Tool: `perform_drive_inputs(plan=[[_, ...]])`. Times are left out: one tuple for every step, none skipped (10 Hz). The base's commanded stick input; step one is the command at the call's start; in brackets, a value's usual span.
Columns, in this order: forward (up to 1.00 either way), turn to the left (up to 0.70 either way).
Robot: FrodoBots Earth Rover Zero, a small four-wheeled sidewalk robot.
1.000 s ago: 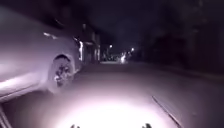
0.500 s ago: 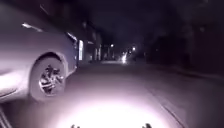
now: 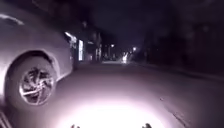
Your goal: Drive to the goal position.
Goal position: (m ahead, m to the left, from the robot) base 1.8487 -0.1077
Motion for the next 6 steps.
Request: perform_drive_inputs(plan=[[0.7, 0.0], [0.7, 0.0], [0.7, 0.0], [0.7, 0.0], [0.7, 0.0], [0.7, 0.0]])
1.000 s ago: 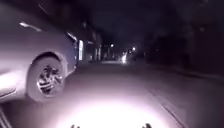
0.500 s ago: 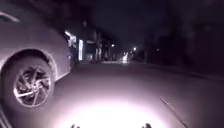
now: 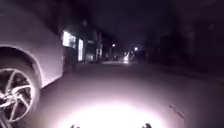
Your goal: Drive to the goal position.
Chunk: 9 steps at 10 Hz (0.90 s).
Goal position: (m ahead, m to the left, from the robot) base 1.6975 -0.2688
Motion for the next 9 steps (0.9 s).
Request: perform_drive_inputs(plan=[[0.7, 0.0], [0.7, 0.0], [0.7, 0.0], [0.7, 0.0], [0.7, 0.0], [0.7, 0.0], [0.7, 0.0], [0.7, 0.0], [0.7, 0.0]])
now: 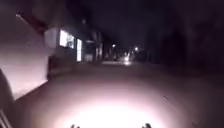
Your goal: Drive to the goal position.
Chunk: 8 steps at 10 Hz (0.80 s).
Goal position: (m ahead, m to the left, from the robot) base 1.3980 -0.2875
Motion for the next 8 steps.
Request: perform_drive_inputs(plan=[[0.7, 0.0], [0.7, 0.0], [0.7, 0.0], [0.7, 0.0], [0.7, 0.0], [0.7, 0.0], [0.7, 0.0], [0.7, 0.0]])
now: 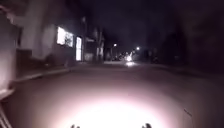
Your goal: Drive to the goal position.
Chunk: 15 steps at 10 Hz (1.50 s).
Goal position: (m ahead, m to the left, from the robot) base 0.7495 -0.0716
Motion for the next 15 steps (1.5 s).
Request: perform_drive_inputs(plan=[[0.7, 0.0], [0.7, 0.0], [0.7, 0.0], [0.7, 0.0], [0.7, 0.0], [0.7, 0.0], [0.7, 0.0], [0.7, 0.0], [0.7, 0.0], [0.7, 0.0], [0.7, 0.0], [0.7, 0.0], [0.7, 0.0], [0.7, 0.0], [0.7, 0.0]])
